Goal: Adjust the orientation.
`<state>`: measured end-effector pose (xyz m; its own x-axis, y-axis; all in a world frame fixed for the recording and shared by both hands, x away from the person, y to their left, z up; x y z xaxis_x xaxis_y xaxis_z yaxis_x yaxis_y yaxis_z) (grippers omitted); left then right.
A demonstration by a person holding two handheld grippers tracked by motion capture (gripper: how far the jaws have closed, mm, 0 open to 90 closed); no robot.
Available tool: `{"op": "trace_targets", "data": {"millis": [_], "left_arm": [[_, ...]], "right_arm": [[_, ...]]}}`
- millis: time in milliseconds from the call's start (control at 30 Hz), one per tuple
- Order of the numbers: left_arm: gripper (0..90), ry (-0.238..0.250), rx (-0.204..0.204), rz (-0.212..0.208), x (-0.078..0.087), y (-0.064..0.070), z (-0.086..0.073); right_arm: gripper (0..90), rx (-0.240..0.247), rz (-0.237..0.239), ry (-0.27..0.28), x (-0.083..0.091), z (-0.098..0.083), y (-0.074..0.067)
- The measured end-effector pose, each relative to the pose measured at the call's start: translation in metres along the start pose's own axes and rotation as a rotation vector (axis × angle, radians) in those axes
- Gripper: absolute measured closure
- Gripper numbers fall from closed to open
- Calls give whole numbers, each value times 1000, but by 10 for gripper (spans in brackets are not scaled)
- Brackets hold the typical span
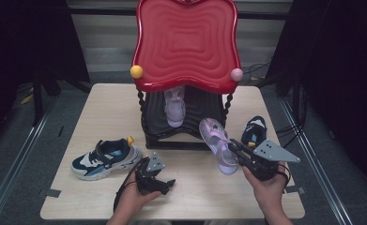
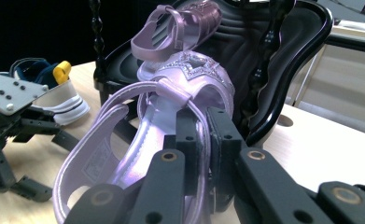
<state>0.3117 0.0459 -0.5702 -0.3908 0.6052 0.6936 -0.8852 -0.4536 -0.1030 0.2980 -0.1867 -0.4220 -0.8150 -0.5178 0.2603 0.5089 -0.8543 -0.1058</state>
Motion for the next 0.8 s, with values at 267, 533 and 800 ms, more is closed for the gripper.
{"op": "trace_targets", "data": {"millis": [267, 533, 800], "left_arm": [[147, -1, 0, 1, 0, 0, 0], [147, 1, 0, -1, 0, 0, 0], [147, 0, -1, -1, 0, 0, 0]], "right_arm": [[840, 9, -32, 23, -10, 5, -6], [840, 16, -78, 59, -25, 15, -12], [840, 16, -144, 100, -36, 22, -15]]}}
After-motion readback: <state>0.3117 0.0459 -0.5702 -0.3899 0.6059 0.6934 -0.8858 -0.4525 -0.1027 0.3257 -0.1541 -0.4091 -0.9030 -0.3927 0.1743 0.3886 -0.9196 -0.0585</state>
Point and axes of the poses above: each handheld gripper's, and its own axes: x roughly backward along the jaws, z roughly out of its top, y roughly to its right, the point moved 9 cm from there along -x, roughly forward along the jaws, and after that the axes turned 10 degrees about -x, right-handed, at the moved point
